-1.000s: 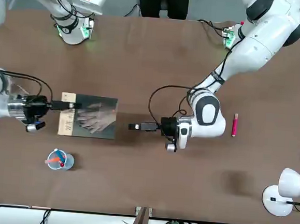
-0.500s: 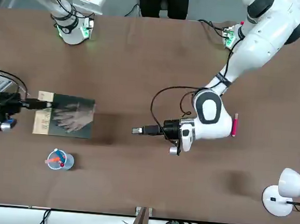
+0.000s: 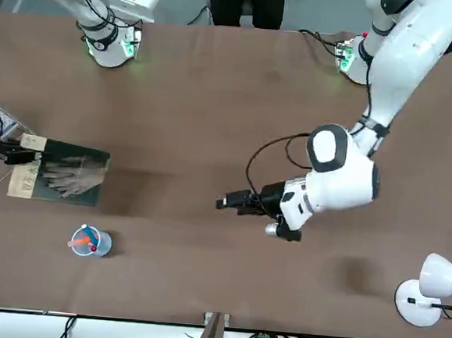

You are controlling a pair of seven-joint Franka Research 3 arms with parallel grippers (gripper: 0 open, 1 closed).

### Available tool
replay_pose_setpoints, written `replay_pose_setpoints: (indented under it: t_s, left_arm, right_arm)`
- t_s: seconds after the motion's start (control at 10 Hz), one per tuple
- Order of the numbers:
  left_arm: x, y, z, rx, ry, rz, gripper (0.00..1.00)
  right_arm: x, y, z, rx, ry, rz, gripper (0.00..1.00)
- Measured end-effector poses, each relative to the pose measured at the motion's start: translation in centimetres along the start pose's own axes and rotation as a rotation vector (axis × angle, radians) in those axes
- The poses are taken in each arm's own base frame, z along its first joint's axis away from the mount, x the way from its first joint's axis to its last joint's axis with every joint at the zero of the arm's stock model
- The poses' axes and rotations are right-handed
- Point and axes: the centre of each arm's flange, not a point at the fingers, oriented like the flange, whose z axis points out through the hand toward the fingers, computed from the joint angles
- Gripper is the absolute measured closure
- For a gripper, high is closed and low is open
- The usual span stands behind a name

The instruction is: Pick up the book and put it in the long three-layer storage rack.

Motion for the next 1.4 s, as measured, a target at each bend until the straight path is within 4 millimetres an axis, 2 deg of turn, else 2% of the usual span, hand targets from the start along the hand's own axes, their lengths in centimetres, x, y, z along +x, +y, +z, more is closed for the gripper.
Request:
replay_pose_setpoints:
  t_s: [0.2, 0.4, 0.9, 1.2, 1.4]
  left_arm:
    - [0.6, 1.4, -2.7, 0.158, 0.044, 0.152, 0.00]
    - [0.7, 1.9, -5.1, 0.304, 0.027, 0.255, 0.00]
    - [2.2, -1.4, -14.0, 0.486, -0.068, 0.217, 0.00]
    - [2.9, -3.6, -18.6, 0.576, -0.093, 0.217, 0.00]
    - [3.4, -4.6, -20.6, 0.644, -0.101, 0.294, 0.00]
  right_arm:
    - [-0.2, 1.7, -2.5, -0.040, 0.035, 0.074, 0.82]
    - [-0.3, 3.9, -5.0, -0.087, 0.079, 0.125, 0.82]
    - [-0.8, 8.5, -10.8, -0.233, 0.172, 0.198, 0.82]
    - [-0.6, 10.3, -12.5, -0.348, 0.203, 0.186, 0.82]
    - [0.0, 11.1, -13.1, -0.409, 0.210, 0.171, 0.82]
